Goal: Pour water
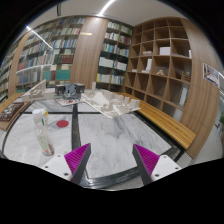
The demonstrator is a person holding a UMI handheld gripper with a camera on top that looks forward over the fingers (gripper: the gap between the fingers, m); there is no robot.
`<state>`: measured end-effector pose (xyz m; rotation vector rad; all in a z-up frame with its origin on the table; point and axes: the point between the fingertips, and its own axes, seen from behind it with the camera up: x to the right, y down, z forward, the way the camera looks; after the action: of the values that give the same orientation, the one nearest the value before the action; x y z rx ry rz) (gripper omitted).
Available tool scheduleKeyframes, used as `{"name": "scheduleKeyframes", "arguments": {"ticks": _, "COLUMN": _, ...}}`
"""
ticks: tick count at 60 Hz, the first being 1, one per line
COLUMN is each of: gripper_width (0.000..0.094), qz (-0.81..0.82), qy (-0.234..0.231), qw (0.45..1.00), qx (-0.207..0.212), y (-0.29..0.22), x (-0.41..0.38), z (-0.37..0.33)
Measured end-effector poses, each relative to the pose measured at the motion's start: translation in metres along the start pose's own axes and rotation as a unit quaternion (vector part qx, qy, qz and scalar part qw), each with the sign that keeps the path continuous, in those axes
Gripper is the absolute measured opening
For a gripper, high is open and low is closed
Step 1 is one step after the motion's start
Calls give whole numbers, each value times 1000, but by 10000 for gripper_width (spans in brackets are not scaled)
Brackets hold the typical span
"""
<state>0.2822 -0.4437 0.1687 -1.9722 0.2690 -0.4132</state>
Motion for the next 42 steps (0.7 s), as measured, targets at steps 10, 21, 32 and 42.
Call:
{"name": "scheduleKeyframes", "arguments": {"ticks": 10, "gripper_width": 857, "qz": -9, "qy": -4, "qw": 1000, "qx": -5, "y": 21, "x": -4, "z": -11}}
{"name": "scheduleKeyframes", "arguments": {"ticks": 21, "gripper_width": 858, "qz": -9, "qy": -48, "qw": 999, "qx": -14, "y": 65, "x": -52, "z": -26}}
{"name": "scheduleKeyframes", "arguments": {"ticks": 32, "gripper_width": 857, "qz": -5, "qy": -126, "qw": 992, "qx": -4, "y": 74, "x": -154, "z": -29}}
{"name": "scheduleKeyframes", "arguments": {"ticks": 42, "gripper_width": 856, "qz": 11, "qy": -168, "qw": 985, "qx": 30, "y": 35, "x": -233, "z": 2}}
